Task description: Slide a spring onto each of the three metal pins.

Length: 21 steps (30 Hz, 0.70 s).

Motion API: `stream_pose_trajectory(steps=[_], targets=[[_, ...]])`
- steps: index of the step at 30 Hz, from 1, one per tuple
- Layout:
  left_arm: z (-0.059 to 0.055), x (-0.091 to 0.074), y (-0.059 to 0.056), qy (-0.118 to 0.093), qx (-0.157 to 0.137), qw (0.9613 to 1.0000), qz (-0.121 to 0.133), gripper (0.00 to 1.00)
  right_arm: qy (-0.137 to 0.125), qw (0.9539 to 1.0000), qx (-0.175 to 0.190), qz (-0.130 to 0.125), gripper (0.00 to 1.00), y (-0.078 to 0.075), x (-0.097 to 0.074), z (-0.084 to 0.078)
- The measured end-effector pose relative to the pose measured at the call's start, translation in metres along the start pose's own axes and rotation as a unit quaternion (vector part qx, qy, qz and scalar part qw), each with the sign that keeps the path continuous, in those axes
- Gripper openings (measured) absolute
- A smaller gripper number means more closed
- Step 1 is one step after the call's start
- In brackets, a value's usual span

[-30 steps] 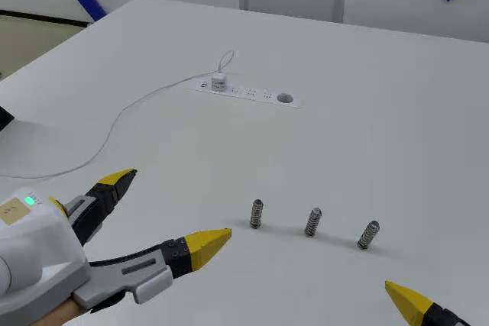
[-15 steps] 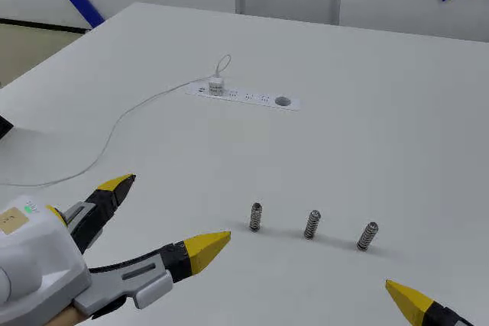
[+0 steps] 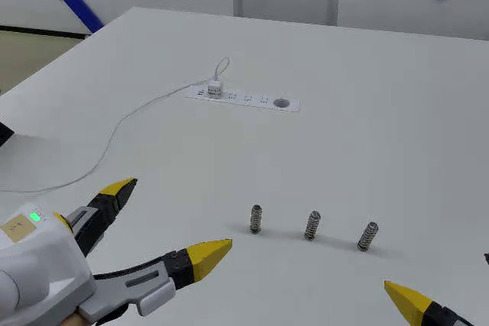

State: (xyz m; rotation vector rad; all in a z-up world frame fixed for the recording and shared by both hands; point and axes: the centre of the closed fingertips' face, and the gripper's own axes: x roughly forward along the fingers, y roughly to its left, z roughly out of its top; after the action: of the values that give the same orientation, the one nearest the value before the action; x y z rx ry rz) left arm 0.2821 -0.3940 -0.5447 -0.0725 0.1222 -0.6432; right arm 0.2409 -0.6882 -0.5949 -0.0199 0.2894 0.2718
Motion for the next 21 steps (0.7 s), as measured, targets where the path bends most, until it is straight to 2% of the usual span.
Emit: stream_pose_trajectory(steps=[10, 13, 17, 21], targets=[[-0.006, 0.002, -0.001, 0.014, 0.012, 0.9998, -0.005, 1.00, -0.001, 1.0000, 0.004, -0.005, 0.87, -0.003, 0.000, 0.000], [-0.010, 0.002, -0.004, 0.027, 0.023, 0.9993, -0.009, 1.00, 0.001, 1.0000, 0.001, -0.003, 0.87, -0.002, 0.000, 0.000], [-0.022, 0.002, -0.006, 0.060, 0.055, 0.9966, -0.013, 1.00, 0.002, 1.0000, 0.001, -0.001, 0.87, -0.001, 0.000, -0.001], [-0.022, 0.002, -0.008, 0.059, 0.059, 0.9963, -0.019, 1.00, 0.006, 1.0000, 0.000, 0.000, 0.87, -0.001, 0.000, -0.003]])
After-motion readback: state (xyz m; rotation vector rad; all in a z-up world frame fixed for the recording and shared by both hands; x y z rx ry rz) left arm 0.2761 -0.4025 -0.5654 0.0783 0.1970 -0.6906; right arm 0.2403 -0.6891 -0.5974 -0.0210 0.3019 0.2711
